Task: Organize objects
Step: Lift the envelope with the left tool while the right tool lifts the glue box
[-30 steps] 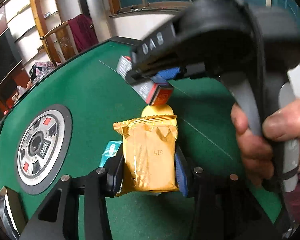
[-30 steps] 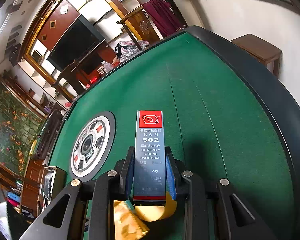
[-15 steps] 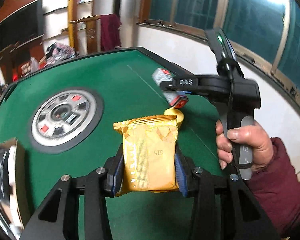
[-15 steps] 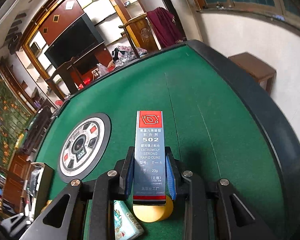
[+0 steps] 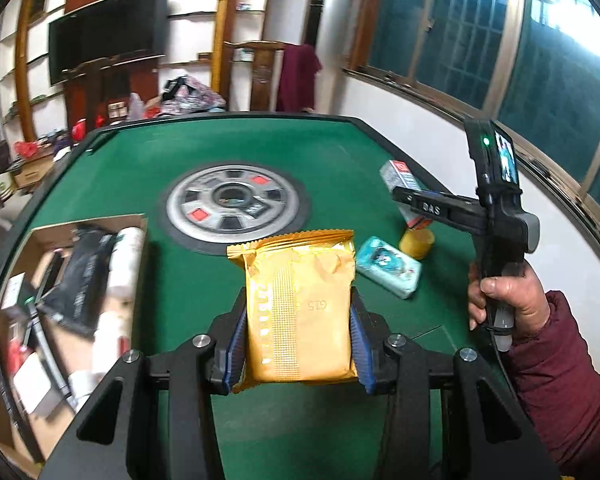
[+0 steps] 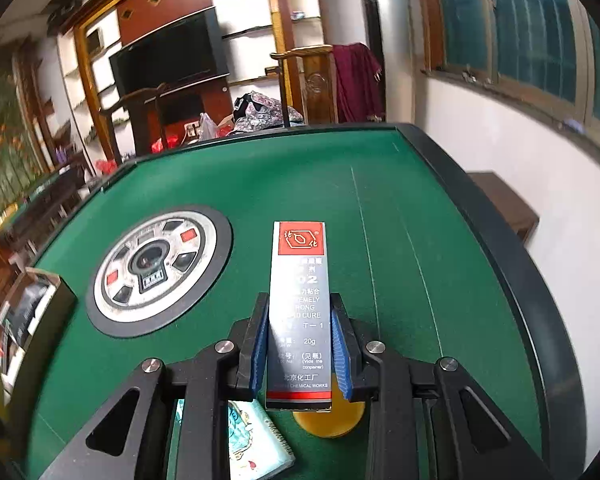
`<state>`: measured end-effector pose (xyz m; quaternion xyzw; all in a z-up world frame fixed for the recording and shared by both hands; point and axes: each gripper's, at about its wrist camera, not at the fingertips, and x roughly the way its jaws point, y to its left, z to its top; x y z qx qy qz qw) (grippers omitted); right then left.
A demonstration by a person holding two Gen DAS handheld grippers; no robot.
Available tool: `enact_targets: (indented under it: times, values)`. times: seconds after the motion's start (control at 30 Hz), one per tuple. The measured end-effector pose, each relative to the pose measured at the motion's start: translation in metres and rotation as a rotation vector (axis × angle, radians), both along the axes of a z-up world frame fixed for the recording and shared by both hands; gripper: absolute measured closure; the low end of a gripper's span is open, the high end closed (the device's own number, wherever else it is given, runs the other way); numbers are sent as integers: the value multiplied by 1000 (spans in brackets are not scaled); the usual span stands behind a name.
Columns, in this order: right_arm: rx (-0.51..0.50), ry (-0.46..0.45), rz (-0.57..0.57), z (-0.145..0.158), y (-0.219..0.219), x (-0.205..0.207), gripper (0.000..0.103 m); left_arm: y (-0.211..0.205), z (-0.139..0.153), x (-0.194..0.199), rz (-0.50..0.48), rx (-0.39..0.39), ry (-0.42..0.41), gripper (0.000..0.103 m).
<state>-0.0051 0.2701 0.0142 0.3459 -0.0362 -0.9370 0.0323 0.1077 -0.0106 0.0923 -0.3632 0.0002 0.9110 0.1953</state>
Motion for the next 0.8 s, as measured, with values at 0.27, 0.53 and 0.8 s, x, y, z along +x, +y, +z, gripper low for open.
enact_targets:
  times: [0.27,0.53,0.8]
  values:
    - [125,36,64,0,-38,10,73,-39,8,19,88,20,30,60]
    - [195,58,88,8,-68,30,73,-71,15,33,144,56,53,60]
    - [236,72,114,23,-96,51,73,-101,11,46,191,103,57,60]
